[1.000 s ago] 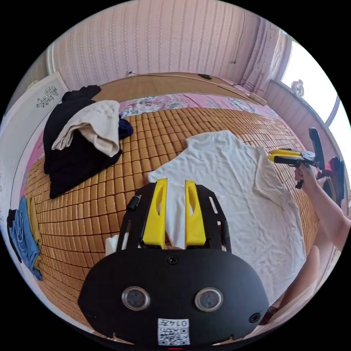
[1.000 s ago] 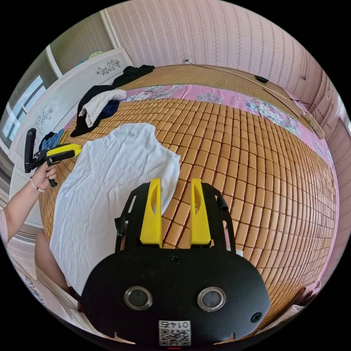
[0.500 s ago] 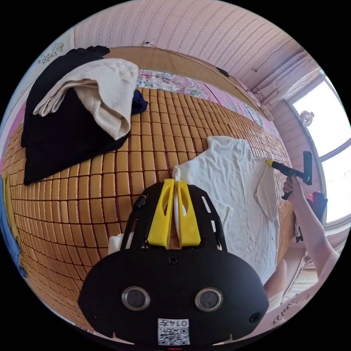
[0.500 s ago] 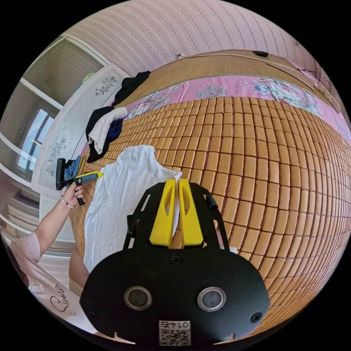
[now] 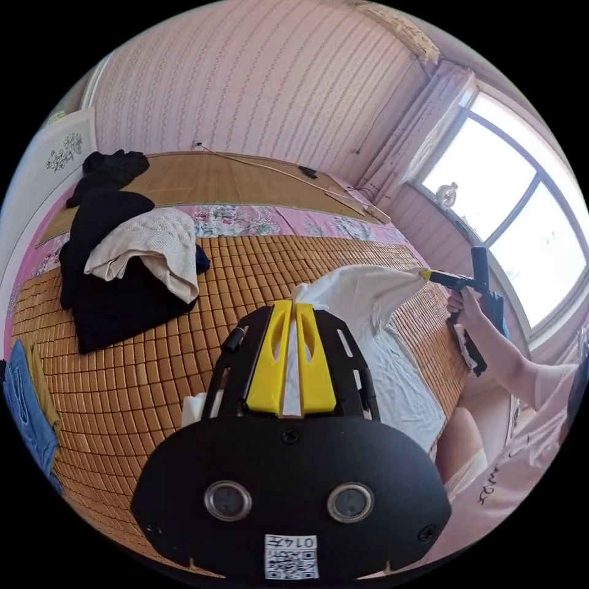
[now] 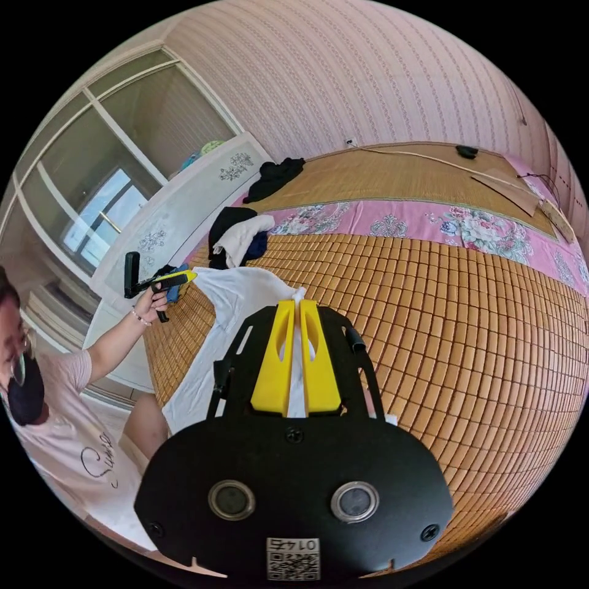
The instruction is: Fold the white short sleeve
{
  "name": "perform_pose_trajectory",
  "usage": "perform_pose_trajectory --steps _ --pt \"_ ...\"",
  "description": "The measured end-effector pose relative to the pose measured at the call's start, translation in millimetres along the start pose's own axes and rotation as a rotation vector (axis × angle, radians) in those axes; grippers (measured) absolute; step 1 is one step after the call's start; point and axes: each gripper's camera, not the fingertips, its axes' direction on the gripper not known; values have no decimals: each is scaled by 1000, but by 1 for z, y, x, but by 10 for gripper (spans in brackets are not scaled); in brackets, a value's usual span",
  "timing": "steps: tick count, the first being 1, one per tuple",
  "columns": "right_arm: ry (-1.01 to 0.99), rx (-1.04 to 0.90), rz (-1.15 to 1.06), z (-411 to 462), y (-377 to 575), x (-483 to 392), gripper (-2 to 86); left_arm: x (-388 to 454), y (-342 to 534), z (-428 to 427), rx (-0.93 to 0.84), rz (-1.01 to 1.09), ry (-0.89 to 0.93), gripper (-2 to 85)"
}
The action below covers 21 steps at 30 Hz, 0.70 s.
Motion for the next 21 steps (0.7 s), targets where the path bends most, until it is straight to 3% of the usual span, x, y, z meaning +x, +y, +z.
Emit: perform_pose_trajectory --steps 5,9,12,16,21 --pt "-37 -152 44 -28 120 -37 7 31 126 -43 -95 -45 82 -10" --pt "-10 -277 163 0 196 -45 7 34 205 -18 -213 -153 115 -10" --pt "55 -310 221 18 229 -49 7 36 244 7 -352 -166 34 -10" --pt "29 -227 290 6 231 -53 9 29 247 -5 -293 -245 82 -10" --pt "10 -113 264 -33 216 -79 11 41 231 -40 -197 -188 105 -10"
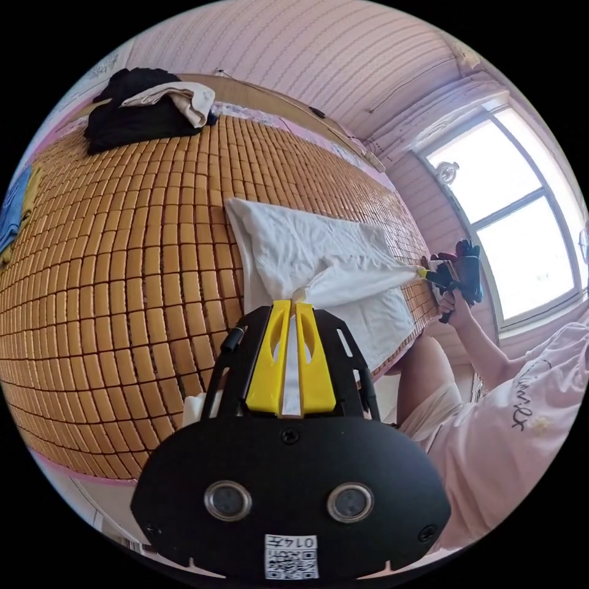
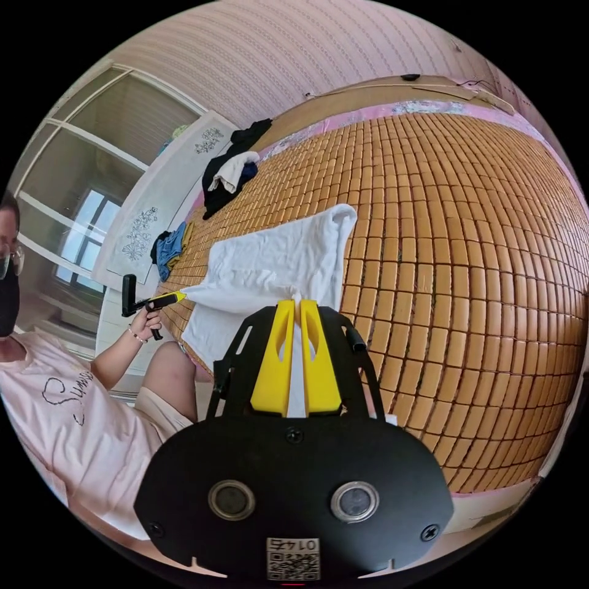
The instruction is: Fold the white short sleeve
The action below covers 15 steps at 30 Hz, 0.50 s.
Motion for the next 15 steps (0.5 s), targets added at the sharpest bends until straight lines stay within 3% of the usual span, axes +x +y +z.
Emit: perform_pose_trajectory --steps 3,7,10,15 --pt "36 -12 -35 -5 4 -17 14 2 7 -2 -13 13 2 -9" --pt "80 -162 58 35 15 -9 26 -12 30 39 -154 -95 -128 -7" --pt "162 -199 65 36 16 -22 42 -16 43 31 -110 -183 -63 5" --pt "303 -176 -25 5 9 -59 39 7 47 -5 -53 -113 -262 9"
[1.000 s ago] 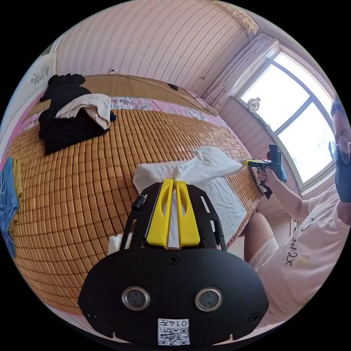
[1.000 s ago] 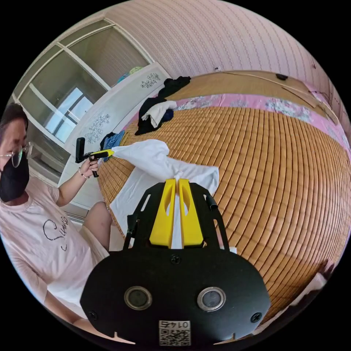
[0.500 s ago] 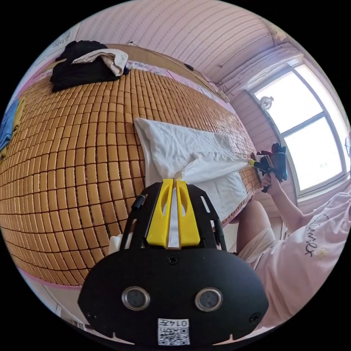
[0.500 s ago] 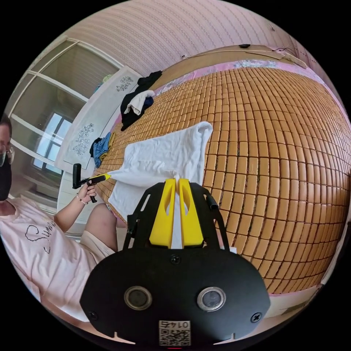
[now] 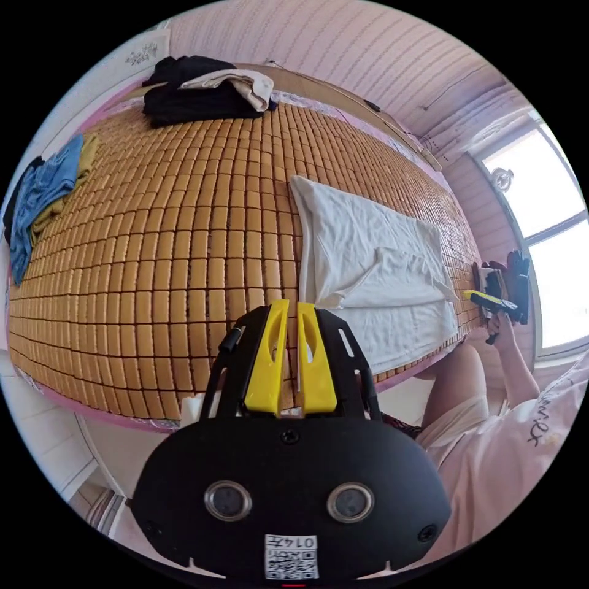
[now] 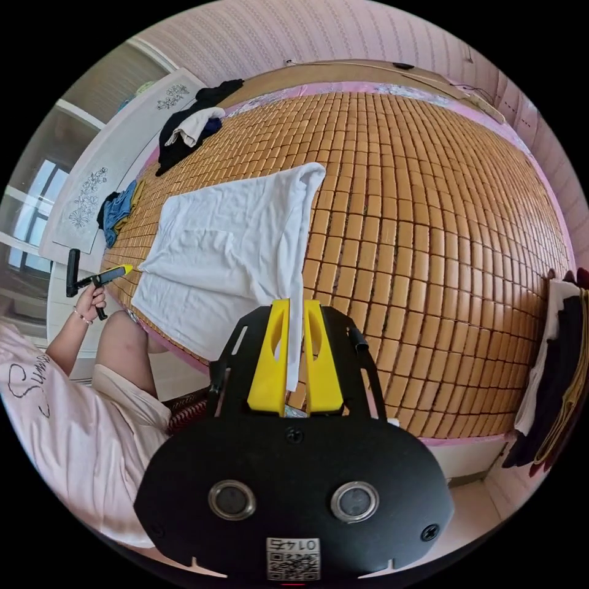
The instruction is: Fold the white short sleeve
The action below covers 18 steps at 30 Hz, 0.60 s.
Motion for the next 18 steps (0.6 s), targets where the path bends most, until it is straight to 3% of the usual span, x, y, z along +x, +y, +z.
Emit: perform_pose_trajectory --steps 7,12,15,18 --pt "-121 62 -164 19 -73 -85 80 94 -50 43 39 182 182 54" --pt "-114 -47 -140 59 -107 -112 68 126 -61 105 -97 172 173 71" --pt "-120 -11 -186 49 -110 -126 28 136 -51 105 -74 250 110 21" --pt "-175 16 -273 27 -102 -141 16 139 -28 89 -26 290 163 2"
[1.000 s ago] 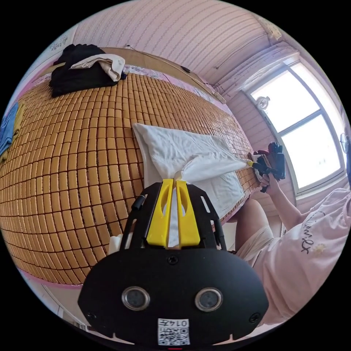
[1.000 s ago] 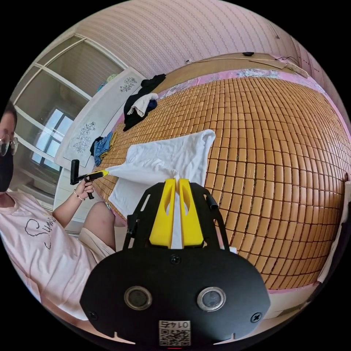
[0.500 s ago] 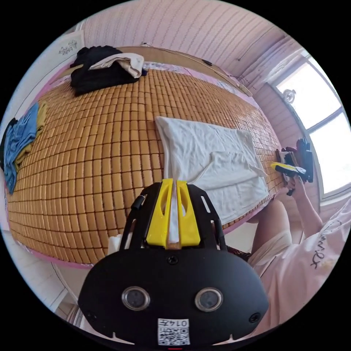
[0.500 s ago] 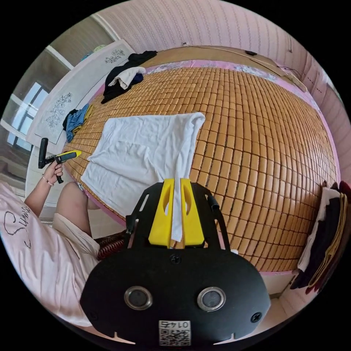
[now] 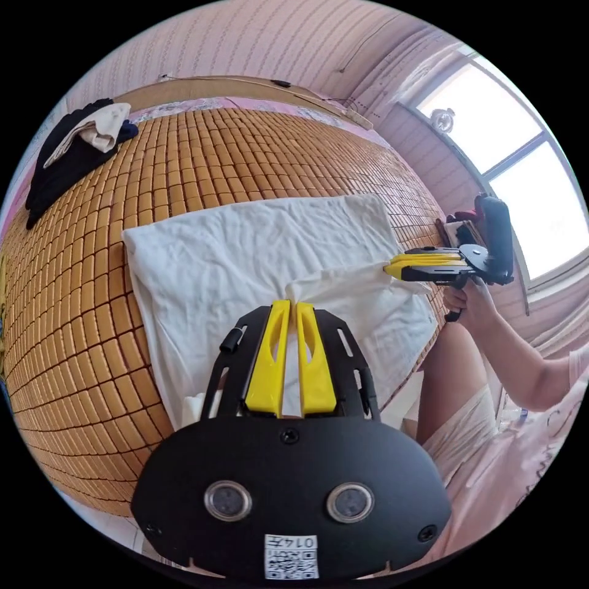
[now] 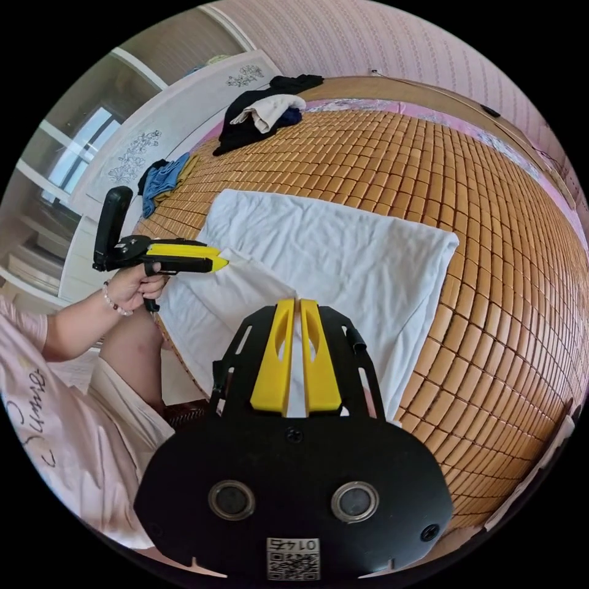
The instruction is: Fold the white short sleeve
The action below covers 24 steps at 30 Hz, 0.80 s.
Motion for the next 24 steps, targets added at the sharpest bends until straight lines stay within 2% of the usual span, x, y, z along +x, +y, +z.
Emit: perform_pose_trajectory --steps 3,5,10,18,24 --pt "-82 0 -89 -19 10 -22 13 21 30 -16 27 108 86 0" --pt "-137 -44 -184 -29 23 -45 13 38 60 -20 -15 182 117 7" --pt "-109 -185 -223 -34 31 -82 25 45 110 -16 -111 95 139 28" --pt "-83 -186 -277 -14 -26 -137 39 86 107 7 -65 131 145 28" --pt "241 -162 -278 9 -137 -156 -4 146 96 43 -29 299 112 16"
